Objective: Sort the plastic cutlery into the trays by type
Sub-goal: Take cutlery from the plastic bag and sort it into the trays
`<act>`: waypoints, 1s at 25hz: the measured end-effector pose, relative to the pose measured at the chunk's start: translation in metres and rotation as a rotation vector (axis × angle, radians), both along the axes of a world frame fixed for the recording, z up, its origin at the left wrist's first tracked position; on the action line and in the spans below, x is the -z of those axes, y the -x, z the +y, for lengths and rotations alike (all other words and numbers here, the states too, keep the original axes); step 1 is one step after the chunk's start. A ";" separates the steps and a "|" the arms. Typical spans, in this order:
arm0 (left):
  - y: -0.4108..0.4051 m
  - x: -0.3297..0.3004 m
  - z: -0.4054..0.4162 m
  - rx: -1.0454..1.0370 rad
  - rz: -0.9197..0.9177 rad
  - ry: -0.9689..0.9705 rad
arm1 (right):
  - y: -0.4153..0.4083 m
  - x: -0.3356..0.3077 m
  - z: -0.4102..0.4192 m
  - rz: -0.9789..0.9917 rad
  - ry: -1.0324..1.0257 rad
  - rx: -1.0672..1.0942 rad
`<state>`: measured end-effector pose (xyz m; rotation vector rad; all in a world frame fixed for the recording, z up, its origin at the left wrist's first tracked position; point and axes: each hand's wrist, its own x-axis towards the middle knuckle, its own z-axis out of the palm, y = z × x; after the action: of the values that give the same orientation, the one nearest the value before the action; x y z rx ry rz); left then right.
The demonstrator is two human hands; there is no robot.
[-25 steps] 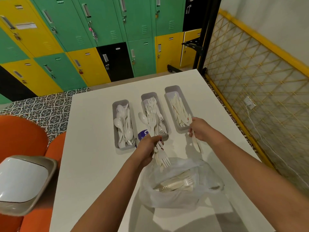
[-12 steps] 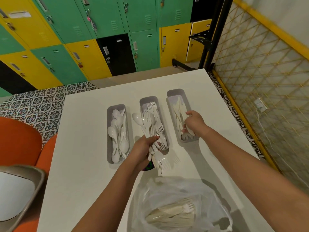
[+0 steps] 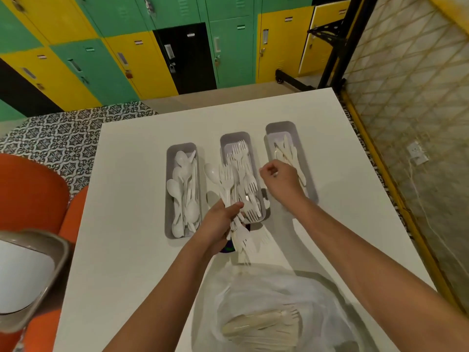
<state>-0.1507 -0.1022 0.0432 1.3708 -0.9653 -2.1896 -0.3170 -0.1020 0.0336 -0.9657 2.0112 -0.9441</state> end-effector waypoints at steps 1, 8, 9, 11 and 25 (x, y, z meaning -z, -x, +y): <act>-0.001 0.003 0.001 0.008 -0.011 0.026 | -0.014 -0.001 0.003 -0.049 -0.037 -0.061; -0.004 0.028 0.006 0.153 -0.221 0.156 | -0.057 -0.001 0.013 -0.225 -0.196 -0.079; -0.005 0.031 0.006 0.139 -0.206 0.152 | -0.058 0.000 0.014 -0.207 -0.198 -0.076; -0.006 0.031 0.006 0.094 -0.162 0.121 | -0.060 0.001 0.014 -0.183 -0.178 -0.062; -0.023 0.030 -0.004 -0.097 -0.195 0.042 | -0.035 0.008 0.002 -0.626 -0.127 0.258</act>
<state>-0.1275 -0.1065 0.0129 1.5996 -0.9848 -1.9821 -0.2823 -0.1000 0.0255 -0.2826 1.6437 -1.0763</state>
